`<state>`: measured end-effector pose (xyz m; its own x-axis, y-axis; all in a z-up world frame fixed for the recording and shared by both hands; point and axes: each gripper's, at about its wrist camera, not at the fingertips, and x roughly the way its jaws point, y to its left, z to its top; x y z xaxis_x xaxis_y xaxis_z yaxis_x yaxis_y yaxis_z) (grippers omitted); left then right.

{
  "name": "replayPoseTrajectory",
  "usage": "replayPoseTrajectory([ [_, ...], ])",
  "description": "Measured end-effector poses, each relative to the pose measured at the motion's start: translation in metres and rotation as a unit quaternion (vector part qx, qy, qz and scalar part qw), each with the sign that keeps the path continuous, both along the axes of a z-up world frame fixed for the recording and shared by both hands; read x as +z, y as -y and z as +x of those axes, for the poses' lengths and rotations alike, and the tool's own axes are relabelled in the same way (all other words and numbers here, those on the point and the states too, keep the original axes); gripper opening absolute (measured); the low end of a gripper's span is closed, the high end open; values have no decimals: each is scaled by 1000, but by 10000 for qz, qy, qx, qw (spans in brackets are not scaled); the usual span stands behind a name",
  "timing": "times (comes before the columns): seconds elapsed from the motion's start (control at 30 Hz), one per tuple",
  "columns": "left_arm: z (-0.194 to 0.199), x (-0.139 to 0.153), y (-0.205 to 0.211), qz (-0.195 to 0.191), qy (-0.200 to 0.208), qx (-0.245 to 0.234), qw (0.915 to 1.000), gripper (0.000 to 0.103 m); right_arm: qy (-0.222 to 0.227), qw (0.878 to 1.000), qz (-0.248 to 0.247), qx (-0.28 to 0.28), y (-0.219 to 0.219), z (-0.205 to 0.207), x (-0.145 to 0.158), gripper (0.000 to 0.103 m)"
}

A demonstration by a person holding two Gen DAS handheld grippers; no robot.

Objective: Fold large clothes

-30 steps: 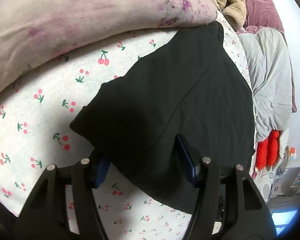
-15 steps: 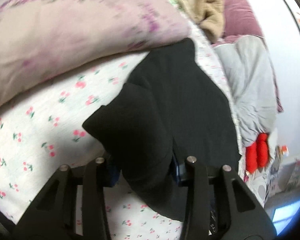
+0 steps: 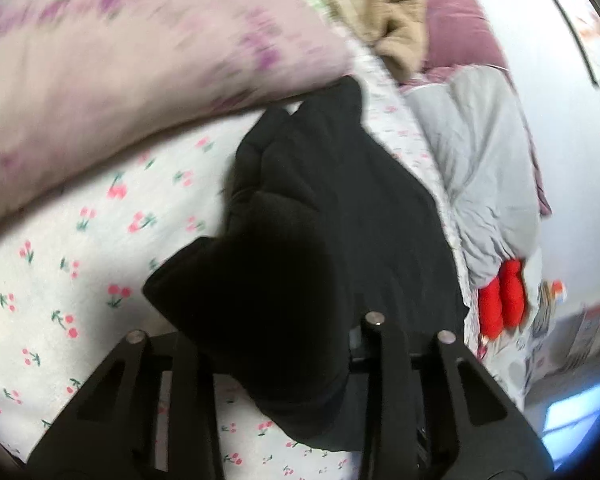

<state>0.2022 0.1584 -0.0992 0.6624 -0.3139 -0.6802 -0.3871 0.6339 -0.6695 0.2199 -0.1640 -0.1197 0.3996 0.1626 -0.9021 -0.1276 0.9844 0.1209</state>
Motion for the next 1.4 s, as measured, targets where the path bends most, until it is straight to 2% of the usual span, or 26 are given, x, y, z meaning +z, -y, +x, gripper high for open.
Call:
replayPoseTrajectory([
  [0.17, -4, 35, 25, 532, 643, -360, 9959, 31, 30, 9999, -78, 77, -4, -1, 0, 22],
  [0.4, -6, 73, 53, 1006, 1363, -815, 9822, 30, -25, 10000, 12, 51, -1, 1, -1, 21],
  [0.53, -3, 78, 57, 1115, 1496, -866, 9786, 30, 32, 9998, 217, -26, 10, 5, 5, 19],
  [0.63, 0, 80, 54, 998, 1607, -894, 9779, 30, 296, 9992, 270, -53, 14, 10, 14, 18],
  [0.77, 2, 81, 56, 982, 1662, -985, 9762, 30, 277, 9983, 474, -217, 19, 28, 13, 19],
  [0.87, 4, 80, 56, 954, 1693, -1006, 9758, 30, 298, 9967, 659, -382, 24, 50, 15, 19],
  [1.03, 8, 78, 52, 912, 1710, -1015, 9758, 30, 315, 9942, 837, -597, 29, 109, 23, 19],
  [1.2, 8, 73, 48, 867, 1691, -1047, 9762, 29, 200, 9937, 778, -775, 20, 166, 14, 19],
  [1.4, 7, 75, 48, 879, 1774, -1124, 9737, 29, 104, 9963, 414, -745, 7, 188, -18, 18],
])
